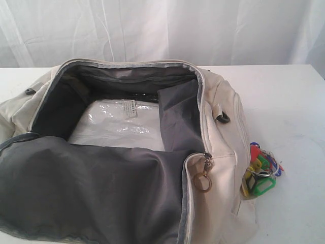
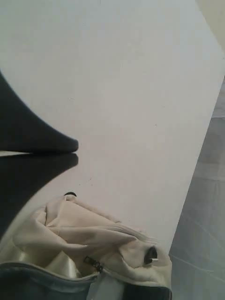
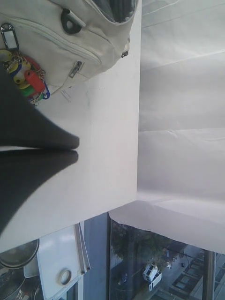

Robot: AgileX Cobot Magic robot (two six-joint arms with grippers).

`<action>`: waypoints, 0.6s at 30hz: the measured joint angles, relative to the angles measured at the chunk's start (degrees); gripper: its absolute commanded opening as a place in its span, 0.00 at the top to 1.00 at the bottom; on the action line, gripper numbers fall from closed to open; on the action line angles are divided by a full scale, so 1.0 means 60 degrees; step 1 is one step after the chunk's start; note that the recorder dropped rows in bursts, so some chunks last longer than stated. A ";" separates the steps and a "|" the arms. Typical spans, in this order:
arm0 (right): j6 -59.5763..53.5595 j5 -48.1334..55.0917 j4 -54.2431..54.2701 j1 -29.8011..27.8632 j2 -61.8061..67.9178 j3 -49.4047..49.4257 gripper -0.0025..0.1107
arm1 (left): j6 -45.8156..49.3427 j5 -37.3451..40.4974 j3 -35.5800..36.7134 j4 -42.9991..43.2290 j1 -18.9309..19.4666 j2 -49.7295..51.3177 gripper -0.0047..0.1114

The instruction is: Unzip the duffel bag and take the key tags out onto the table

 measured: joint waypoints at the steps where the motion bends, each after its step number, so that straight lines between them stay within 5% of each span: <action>1: 0.0000 0.0000 0.0000 0.0000 0.0000 0.0000 0.98 | 0.0000 0.0000 0.0040 0.0021 0.0092 -0.0024 0.96; 8: 0.0000 0.0000 0.0000 0.0000 -0.0015 0.0000 0.98 | 0.0000 0.0000 0.0525 0.0057 0.0974 -0.0024 0.96; 18: 0.0000 0.0000 0.0000 0.0000 -0.0015 0.0000 0.98 | 0.0000 0.0000 0.0607 0.0057 0.1079 -0.0024 0.96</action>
